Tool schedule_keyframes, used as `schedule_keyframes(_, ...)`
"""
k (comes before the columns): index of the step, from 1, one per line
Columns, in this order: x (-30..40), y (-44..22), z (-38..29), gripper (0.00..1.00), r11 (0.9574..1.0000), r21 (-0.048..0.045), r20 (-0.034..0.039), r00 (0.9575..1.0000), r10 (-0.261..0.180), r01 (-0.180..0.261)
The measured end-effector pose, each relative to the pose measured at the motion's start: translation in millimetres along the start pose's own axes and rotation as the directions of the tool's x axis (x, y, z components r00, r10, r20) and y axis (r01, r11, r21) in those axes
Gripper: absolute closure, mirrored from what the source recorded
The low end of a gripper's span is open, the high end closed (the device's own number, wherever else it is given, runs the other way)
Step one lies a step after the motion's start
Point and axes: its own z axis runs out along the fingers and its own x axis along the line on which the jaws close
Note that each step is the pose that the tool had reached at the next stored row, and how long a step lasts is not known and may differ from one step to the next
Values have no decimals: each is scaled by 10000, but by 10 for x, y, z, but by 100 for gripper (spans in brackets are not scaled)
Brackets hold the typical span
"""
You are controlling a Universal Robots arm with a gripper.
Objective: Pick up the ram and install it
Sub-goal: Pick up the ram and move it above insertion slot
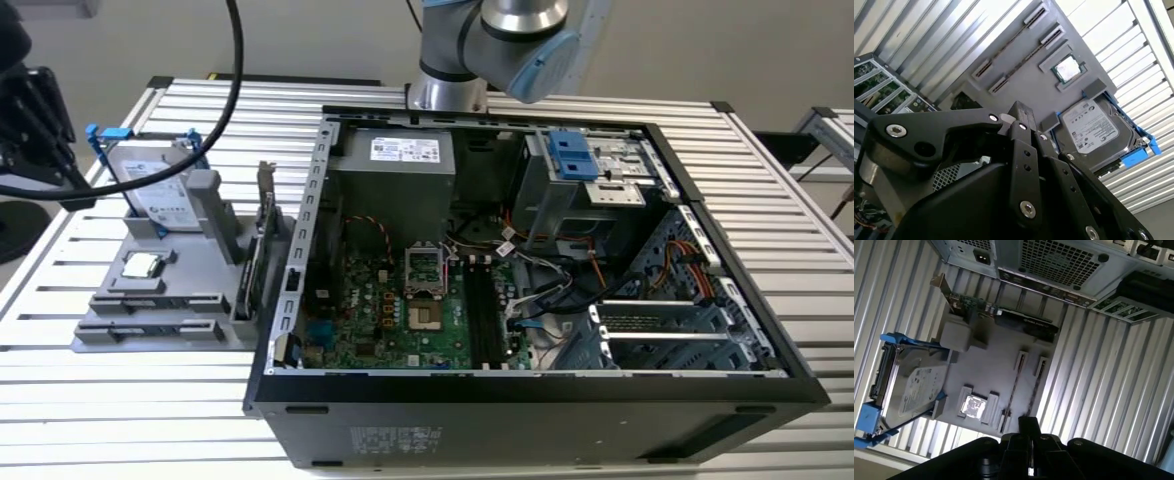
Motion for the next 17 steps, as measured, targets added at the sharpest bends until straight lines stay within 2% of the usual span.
schedule_keyframes(4, 1, -3, 4, 100, 9991, 6, 21, 9991, 431, -431)
schedule_keyframes(8, 2, -6, 8, 100, 9963, 11, 43, 9963, 861, -861)
schedule_keyframes(13, 2, -9, 14, 100, 9902, 16, 70, 9902, 1398, -1398)
schedule_keyframes(17, 3, -12, 18, 100, 9832, 19, 92, 9832, 1822, -1823)
